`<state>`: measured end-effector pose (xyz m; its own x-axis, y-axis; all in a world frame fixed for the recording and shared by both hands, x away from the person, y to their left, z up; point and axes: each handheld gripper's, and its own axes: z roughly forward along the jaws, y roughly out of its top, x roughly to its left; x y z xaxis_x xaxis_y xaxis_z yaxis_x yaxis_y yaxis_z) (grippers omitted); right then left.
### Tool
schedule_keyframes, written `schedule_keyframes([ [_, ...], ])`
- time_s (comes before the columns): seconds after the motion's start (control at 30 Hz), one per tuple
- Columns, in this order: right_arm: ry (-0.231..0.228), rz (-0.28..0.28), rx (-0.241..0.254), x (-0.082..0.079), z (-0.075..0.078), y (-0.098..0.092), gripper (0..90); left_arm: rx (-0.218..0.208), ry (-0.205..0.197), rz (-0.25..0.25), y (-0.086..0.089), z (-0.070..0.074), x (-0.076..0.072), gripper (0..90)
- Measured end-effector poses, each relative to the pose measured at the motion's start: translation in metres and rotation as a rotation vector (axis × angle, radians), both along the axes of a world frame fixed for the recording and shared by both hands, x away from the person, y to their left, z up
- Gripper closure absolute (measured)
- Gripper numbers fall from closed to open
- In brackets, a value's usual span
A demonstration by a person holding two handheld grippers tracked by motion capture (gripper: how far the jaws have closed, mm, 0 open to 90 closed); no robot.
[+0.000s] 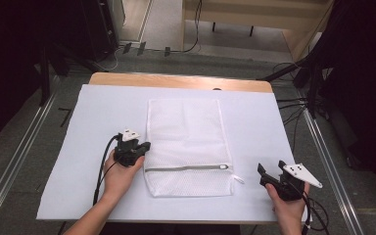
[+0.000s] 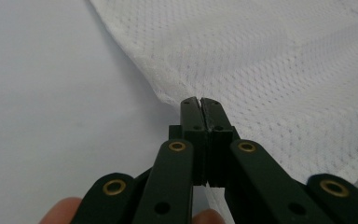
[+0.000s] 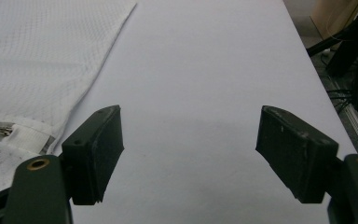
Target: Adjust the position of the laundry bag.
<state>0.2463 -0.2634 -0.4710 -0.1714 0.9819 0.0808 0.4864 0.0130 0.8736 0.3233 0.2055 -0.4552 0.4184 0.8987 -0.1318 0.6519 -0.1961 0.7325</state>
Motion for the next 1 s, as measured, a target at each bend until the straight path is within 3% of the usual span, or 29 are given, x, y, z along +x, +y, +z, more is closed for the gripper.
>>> schedule_keyframes([
  [0.17, -0.005, 0.010, 0.015, -0.001, 0.001, 0.003, 23.4, -0.016, -0.004, 0.018, 0.023, -0.003, -0.007, 90.0],
  [0.23, -0.008, 0.017, 0.017, -0.002, 0.002, 0.004, 23.4, -0.047, 0.005, 0.014, 0.032, -0.006, -0.009, 90.0],
  [0.37, -0.011, 0.031, 0.025, -0.002, 0.004, 0.009, 23.5, -0.068, 0.010, 0.036, 0.045, -0.007, -0.007, 90.0],
  [0.57, -0.029, 0.065, 0.026, -0.005, 0.007, 0.026, 24.6, -0.048, -0.013, 0.047, 0.050, -0.007, -0.008, 88.5],
  [0.63, -0.033, 0.068, 0.024, -0.005, 0.008, 0.027, 25.1, -0.053, -0.027, 0.053, 0.051, -0.006, -0.009, 79.3],
  [0.67, -0.036, 0.078, 0.025, -0.006, 0.009, 0.032, 26.1, -0.069, -0.043, 0.051, 0.052, -0.005, -0.009, 79.3],
  [0.7, -0.038, 0.089, 0.018, -0.007, 0.009, 0.037, 28.2, -0.095, -0.046, 0.050, 0.055, -0.003, -0.010, 67.7],
  [0.8, -0.046, 0.127, 0.016, -0.011, 0.011, 0.049, 32.2, -0.091, -0.074, 0.069, 0.059, 0.001, -0.013, 51.9],
  [0.87, -0.045, 0.157, 0.005, -0.012, 0.010, 0.057, 33.1, -0.113, -0.093, 0.074, 0.060, 0.005, -0.016, 50.1],
  [1.0, -0.022, 0.234, 0.034, -0.013, 0.011, 0.069, 34.8, -0.119, -0.121, 0.058, 0.055, 0.011, -0.021, 49.8],
])
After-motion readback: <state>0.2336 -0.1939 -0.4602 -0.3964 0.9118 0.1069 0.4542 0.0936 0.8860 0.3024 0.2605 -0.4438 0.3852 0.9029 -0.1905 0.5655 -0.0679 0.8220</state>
